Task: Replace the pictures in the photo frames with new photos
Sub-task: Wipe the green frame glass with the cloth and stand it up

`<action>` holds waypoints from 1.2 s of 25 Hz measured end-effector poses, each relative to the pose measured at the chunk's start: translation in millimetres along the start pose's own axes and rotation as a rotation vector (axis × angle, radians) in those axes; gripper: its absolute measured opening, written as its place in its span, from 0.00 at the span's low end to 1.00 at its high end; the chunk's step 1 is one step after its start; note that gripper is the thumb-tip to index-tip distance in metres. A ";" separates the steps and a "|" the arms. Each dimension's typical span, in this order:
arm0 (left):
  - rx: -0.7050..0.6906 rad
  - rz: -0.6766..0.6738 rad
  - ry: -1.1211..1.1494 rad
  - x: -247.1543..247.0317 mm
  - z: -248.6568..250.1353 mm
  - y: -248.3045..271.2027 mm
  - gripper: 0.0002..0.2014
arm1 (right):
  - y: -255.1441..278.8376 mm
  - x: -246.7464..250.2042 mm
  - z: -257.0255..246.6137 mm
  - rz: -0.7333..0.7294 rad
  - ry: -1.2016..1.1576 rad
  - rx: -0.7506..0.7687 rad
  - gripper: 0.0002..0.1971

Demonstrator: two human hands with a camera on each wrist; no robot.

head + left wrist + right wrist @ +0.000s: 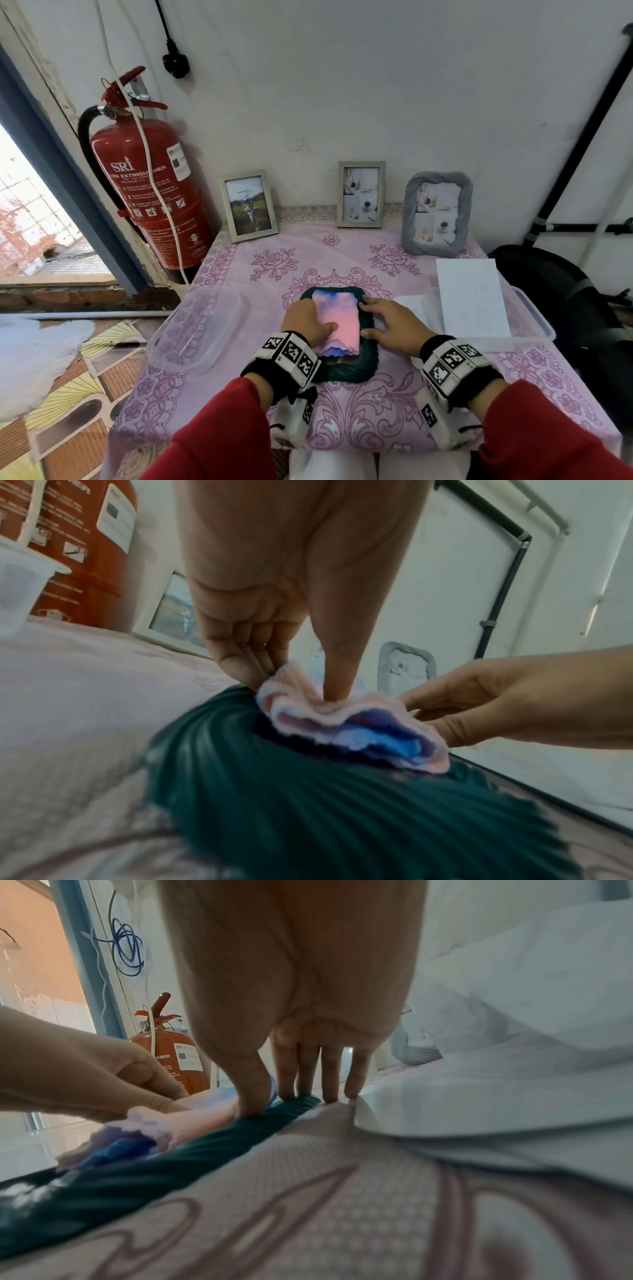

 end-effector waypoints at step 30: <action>0.061 0.069 0.762 41.3 -38.1 4.3 0.28 | 0.5 -1.9 -6.2 0.022 0.010 -0.020 0.31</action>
Point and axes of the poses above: each hand's wrist, its own y-axis away from the middle knuckle, its own x-axis out of the back of the hand, z = x × y, the point moved 5 cm from there along -y, towards the middle knuckle, and after that the axes turned 15 degrees about -y, right-handed, at the moved point
